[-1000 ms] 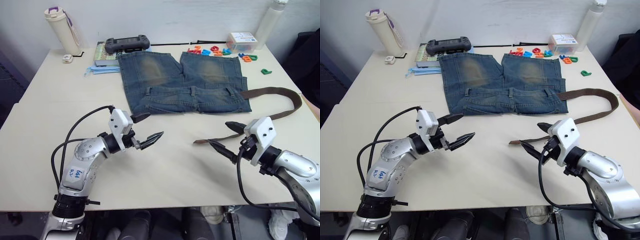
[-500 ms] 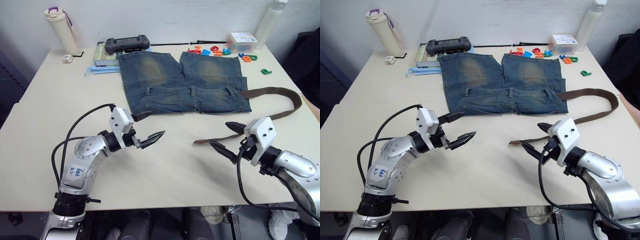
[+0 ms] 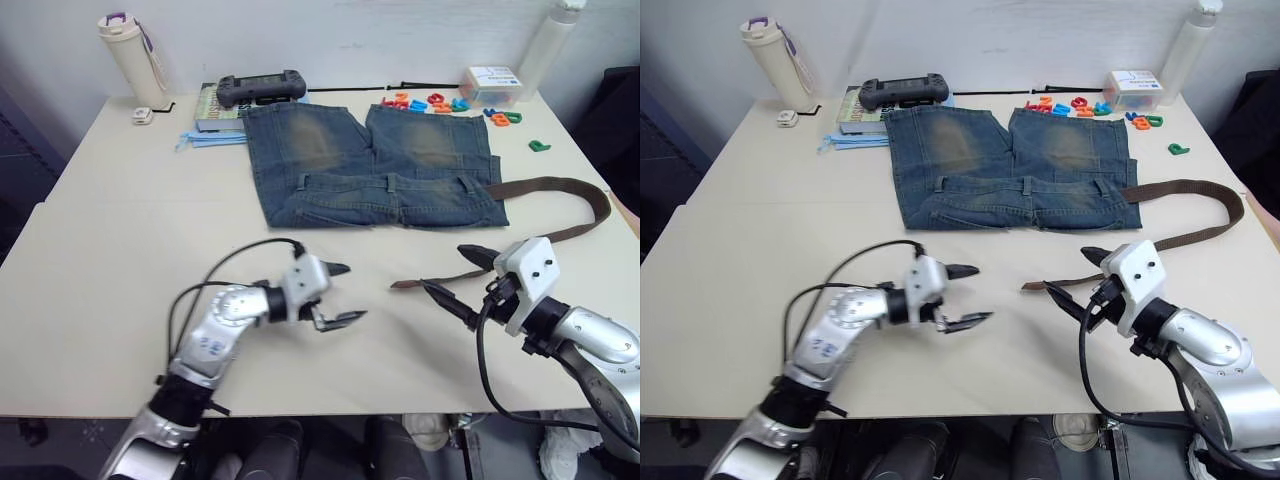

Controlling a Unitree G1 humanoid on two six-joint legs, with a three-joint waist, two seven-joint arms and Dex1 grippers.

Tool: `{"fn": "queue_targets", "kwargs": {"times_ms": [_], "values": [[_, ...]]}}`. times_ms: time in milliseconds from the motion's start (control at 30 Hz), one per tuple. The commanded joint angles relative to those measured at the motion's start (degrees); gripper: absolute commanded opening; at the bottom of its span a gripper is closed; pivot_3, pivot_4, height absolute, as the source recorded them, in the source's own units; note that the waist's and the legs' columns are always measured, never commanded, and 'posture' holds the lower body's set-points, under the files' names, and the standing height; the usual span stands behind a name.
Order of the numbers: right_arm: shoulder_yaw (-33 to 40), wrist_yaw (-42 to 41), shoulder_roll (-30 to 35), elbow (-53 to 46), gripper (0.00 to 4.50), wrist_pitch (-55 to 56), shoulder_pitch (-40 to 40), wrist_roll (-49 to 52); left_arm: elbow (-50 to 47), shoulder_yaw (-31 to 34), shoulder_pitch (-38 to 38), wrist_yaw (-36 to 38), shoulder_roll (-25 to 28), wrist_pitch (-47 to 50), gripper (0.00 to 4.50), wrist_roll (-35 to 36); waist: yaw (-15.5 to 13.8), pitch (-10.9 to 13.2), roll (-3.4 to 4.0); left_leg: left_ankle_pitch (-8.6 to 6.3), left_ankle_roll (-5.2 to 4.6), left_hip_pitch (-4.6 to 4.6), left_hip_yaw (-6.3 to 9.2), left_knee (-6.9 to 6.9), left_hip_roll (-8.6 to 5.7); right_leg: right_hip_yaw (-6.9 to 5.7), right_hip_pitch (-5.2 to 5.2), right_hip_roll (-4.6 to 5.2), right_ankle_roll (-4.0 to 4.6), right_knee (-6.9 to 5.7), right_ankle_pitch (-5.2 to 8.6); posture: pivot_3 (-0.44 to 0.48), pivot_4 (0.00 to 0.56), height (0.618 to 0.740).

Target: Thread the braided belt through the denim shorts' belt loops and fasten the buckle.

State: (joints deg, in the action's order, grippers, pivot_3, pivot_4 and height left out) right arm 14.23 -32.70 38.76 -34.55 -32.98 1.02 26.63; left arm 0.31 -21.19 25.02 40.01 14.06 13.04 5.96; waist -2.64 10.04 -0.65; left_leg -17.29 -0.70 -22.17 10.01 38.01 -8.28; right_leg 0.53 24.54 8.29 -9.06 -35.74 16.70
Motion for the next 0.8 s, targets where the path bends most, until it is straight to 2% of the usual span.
{"fn": "queue_targets", "kwargs": {"times_ms": [33, 267, 433, 533, 600, 800], "values": [[2.81, 1.56, -0.43, -4.66, 4.5, -0.95, 1.16, 1.68, 6.09, -0.49, 5.3, -2.64, -4.45, -2.5, 4.41, -2.47, -0.26, 0.0, 0.0, 0.0, 0.0, 0.0, 0.0, 0.0, 0.0, 0.0, 0.01, 0.0, 0.0, 0.0, 0.0, 0.0, 0.15, 0.714], [4.7, 3.42, -0.87, -7.5, 4.5, -2.26, 3.6, 2.68, 22.66, -2.13, 12.26, -1.71, -8.8, -11.84, 4.41, -6.45, -0.33, 0.0, 0.01, 0.0, 0.0, 0.02, -0.08, 0.0, 0.02, 0.03, 0.02, -0.01, -0.01, -0.01, 0.0, 0.0, 0.15, 0.714], [5.34, 4.31, -0.99, -8.31, 4.5, -2.49, 4.38, 3.03, 28.04, -1.25, 13.36, 0.8, -11.49, -14.63, 4.41, -5.56, -0.44, 0.0, 0.0, 0.0, -0.02, 0.0, -0.07, 0.01, -0.01, 0.02, 0.01, 0.01, -0.03, 0.0, -0.02, 0.0, 0.15, 0.714], [5.35, 4.65, -1.13, -8.61, 4.5, -2.43, 4.85, 3.02, 29.37, -0.21, 13.72, 1.34, -12.84, -14.72, 3.62, -5.01, -0.44, 0.0, -0.01, 0.0, -0.03, 0.0, -0.07, 0.02, -0.01, 0.02, 0.01, 0.01, -0.04, 0.0, -0.02, 0.0, 0.15, 0.714], [5.36, 4.92, -1.18, -8.72, 4.5, -2.41, 4.98, 3.06, 30.06, 0.12, 13.9, 1.63, -13.32, -14.92, 2.83, -5.25, -0.34, 0.0, -0.01, 0.0, -0.03, 0.01, -0.07, 0.02, -0.01, 0.02, 0.01, 0.01, -0.04, -0.01, -0.02, 0.0, 0.15, 0.714], [5.28, 5.43, -1.29, -8.91, 4.5, -2.43, 5.29, 3.01, 31.14, 1.92, 13.84, 2.74, -14.99, -14.87, 0.08, -4.11, -0.37, 0.0, -0.01, 0.0, -0.03, 0.01, -0.08, 0.03, -0.01, 0.03, 0.01, 0.01, -0.04, -0.04, -0.02, 0.0, 0.15, 0.714]]}}
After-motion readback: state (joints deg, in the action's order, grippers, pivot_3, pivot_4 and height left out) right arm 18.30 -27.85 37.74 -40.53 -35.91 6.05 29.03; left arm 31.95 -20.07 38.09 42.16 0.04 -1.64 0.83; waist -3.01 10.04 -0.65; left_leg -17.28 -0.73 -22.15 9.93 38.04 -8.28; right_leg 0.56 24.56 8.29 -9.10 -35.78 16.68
